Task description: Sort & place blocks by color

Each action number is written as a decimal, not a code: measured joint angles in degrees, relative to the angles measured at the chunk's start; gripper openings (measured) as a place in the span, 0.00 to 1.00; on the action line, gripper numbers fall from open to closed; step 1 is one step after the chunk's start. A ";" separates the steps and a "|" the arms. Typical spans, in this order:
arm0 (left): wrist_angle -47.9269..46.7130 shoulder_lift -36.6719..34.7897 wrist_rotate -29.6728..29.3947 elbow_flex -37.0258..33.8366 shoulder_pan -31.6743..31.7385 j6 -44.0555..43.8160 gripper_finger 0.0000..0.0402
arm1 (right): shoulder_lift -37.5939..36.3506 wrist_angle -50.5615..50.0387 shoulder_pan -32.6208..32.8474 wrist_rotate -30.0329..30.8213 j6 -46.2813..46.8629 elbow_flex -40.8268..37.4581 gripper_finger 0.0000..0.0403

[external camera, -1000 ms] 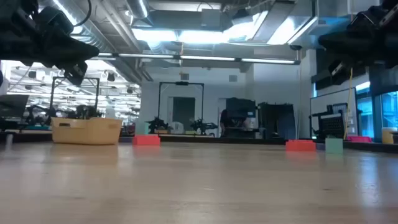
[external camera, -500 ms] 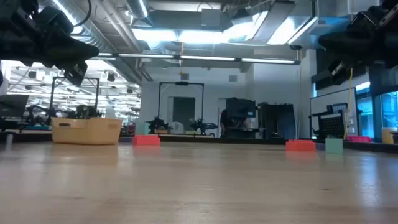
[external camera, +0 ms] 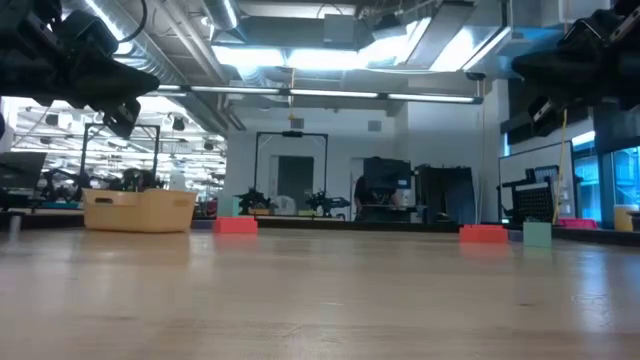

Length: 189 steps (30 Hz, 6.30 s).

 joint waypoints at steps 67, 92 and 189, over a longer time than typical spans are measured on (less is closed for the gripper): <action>-0.01 0.00 0.01 -0.02 -0.01 0.00 0.00 | 0.02 0.00 0.00 0.00 0.00 0.00 0.05; -0.02 0.01 0.01 0.00 0.01 0.00 0.00 | 0.02 0.00 -0.02 0.00 0.00 0.00 0.05; 0.00 0.01 0.01 0.00 -0.01 0.00 0.00 | 66.53 -49.15 -31.34 21.97 52.50 33.65 0.63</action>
